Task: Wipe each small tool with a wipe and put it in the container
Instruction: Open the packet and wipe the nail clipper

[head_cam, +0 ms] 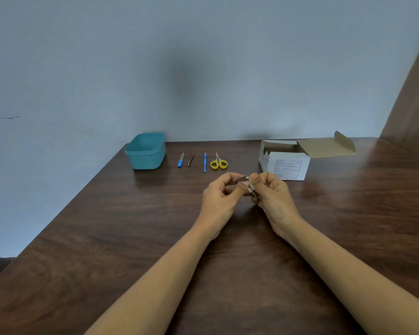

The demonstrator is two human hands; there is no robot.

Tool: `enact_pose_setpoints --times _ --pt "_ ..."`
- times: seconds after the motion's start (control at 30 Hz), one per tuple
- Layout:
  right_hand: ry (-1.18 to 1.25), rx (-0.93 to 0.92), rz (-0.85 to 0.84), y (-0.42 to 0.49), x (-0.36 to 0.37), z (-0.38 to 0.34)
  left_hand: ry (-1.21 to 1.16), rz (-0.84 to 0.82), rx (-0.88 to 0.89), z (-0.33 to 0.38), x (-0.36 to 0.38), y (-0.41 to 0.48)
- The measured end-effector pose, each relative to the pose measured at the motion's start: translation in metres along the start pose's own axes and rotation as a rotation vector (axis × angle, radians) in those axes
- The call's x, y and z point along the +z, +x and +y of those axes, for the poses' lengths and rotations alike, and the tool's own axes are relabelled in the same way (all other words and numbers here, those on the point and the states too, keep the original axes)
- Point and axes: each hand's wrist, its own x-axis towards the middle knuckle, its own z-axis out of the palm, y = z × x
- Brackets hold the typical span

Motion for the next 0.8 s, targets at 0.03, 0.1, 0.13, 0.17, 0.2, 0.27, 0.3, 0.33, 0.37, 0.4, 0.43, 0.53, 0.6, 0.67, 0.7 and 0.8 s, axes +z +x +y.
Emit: enact_pose_setpoints --times 0.03,0.1,0.13,0.17,0.2,0.27,0.3,0.33,0.37,0.4,0.43,0.53,0.6,0.67,0.7,0.8 --pt "-0.013 -0.002 -0.026 -0.0001 0.0000 -0.0001 -0.030 0.004 -0.005 0.0003 -0.0002 0.0000" --pt "-0.046 0.001 -0.084 0.0000 0.0000 -0.0005 -0.085 0.028 -0.037 0.0018 -0.0010 0.0002" --pt "-0.062 0.006 -0.106 0.0001 0.0000 -0.0006 -0.096 0.046 -0.059 0.0019 -0.0017 0.0006" --pt "-0.069 0.012 -0.122 0.0002 -0.0001 -0.0010 -0.098 0.060 -0.081 0.0013 -0.0024 0.0015" --pt "-0.069 0.017 -0.135 0.0004 -0.0002 -0.0013 -0.098 0.072 -0.099 0.0001 -0.0028 0.0023" --pt "-0.047 0.022 -0.148 0.0005 -0.0006 -0.0021 -0.113 0.090 -0.114 -0.0006 -0.0030 0.0028" --pt "-0.030 0.025 -0.153 0.0003 -0.0006 -0.0027 -0.121 0.099 -0.119 -0.0007 -0.0028 0.0031" --pt "-0.016 0.028 -0.157 -0.0003 -0.0007 -0.0032 -0.128 0.108 -0.122 -0.0011 -0.0028 0.0036" --pt "-0.004 0.032 -0.163 -0.0011 -0.0006 -0.0036 -0.136 0.114 -0.122 -0.0009 -0.0026 0.0037" --pt "0.008 0.035 -0.172 -0.0017 -0.0007 -0.0038 -0.147 0.118 -0.122 -0.0008 -0.0025 0.0039" --pt "0.019 0.035 -0.180 -0.0022 -0.0009 -0.0040 -0.159 0.120 -0.123 -0.0007 -0.0023 0.0039" --pt "0.037 0.040 -0.198 -0.0025 -0.0011 -0.0040 -0.171 0.115 -0.114 0.0007 -0.0020 0.0034" --pt "0.044 0.056 -0.195 -0.0023 -0.0011 -0.0048 -0.169 0.108 -0.114 0.0031 -0.0018 0.0025" --pt "0.052 0.070 -0.191 -0.0019 -0.0015 -0.0060 -0.163 0.111 -0.122 0.0040 -0.0022 0.0023" --pt "0.056 0.075 -0.194 -0.0017 -0.0019 -0.0068 -0.157 0.116 -0.129 0.0043 -0.0025 0.0022" --pt "0.035 0.091 -0.226 -0.0023 -0.0023 -0.0088 -0.149 0.127 -0.156 0.0040 -0.0037 0.0022"
